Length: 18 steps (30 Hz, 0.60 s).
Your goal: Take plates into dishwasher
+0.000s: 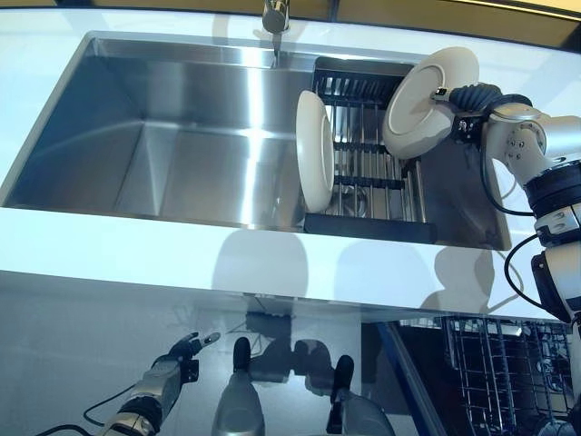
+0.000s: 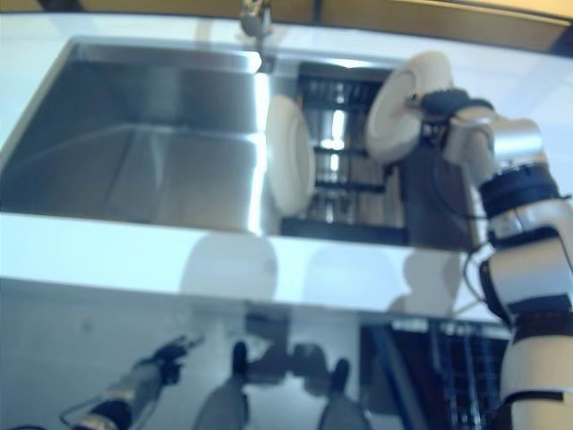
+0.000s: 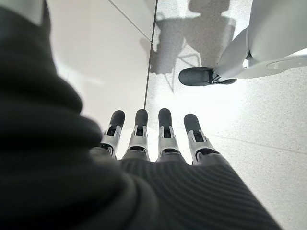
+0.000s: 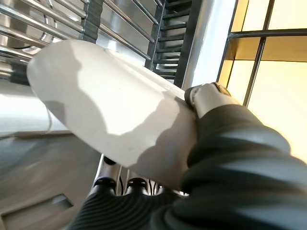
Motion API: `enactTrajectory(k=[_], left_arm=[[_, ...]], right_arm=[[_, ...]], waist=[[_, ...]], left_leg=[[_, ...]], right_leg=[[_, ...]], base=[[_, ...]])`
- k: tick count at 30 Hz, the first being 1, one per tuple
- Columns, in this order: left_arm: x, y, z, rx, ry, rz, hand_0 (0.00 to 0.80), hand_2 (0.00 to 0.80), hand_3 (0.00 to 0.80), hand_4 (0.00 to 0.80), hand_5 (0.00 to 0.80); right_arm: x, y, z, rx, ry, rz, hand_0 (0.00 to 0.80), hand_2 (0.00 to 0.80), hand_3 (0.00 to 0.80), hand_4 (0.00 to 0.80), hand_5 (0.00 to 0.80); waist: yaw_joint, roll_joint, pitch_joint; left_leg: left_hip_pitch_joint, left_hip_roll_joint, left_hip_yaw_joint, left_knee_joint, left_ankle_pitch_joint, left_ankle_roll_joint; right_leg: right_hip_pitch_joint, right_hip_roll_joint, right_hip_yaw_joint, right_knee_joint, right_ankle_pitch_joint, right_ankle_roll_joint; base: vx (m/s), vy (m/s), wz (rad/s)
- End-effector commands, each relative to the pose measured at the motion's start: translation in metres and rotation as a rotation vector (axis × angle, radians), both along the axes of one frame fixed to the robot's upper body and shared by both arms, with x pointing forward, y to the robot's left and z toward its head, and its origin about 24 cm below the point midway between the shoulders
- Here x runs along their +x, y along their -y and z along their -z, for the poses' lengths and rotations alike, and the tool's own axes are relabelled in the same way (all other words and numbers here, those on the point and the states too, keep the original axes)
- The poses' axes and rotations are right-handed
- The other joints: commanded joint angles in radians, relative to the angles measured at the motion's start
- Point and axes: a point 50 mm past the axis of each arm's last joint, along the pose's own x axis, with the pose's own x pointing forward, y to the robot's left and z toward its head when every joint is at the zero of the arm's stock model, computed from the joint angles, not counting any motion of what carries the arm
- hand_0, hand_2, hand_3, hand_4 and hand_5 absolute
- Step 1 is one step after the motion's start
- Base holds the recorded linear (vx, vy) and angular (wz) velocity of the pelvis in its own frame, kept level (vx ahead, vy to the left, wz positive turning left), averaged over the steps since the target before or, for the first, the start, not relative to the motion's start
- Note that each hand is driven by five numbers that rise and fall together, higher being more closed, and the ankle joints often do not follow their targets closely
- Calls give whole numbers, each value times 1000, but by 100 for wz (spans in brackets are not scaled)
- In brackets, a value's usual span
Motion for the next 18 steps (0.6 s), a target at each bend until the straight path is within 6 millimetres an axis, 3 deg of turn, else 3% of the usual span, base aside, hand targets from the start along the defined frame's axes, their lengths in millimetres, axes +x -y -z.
enactTrajectory(k=[1,10,18], left_arm=[[11,-4,-8,39,35,32,0,0,0,0,0],[-3,-9,-2,59,8,53,0,0,0,0,0],[-26,-15,8,67,-36,69,0,0,0,0,0]], right_arm=[[-10,5,-66,-87,223,62,800,800,800,800,800],[-17,21,-76,-80,271,127,800,800,800,800,800],[-36,44,-101,-154,324,205,800,800,800,800,800]], waist=[[18,-40,-34],[20,-60,-113],[0,-81,-203]], left_leg=[[13,-36,-2,-3,-51,10],[75,-29,-1,-3,-74,9],[142,-14,29,-3,-98,8]], right_leg=[[-14,-34,2,-1,5,34],[46,-30,4,-1,-16,36],[95,-22,24,-1,-32,40]], base=[[0,0,0],[36,-32,2],[72,-27,-5]])
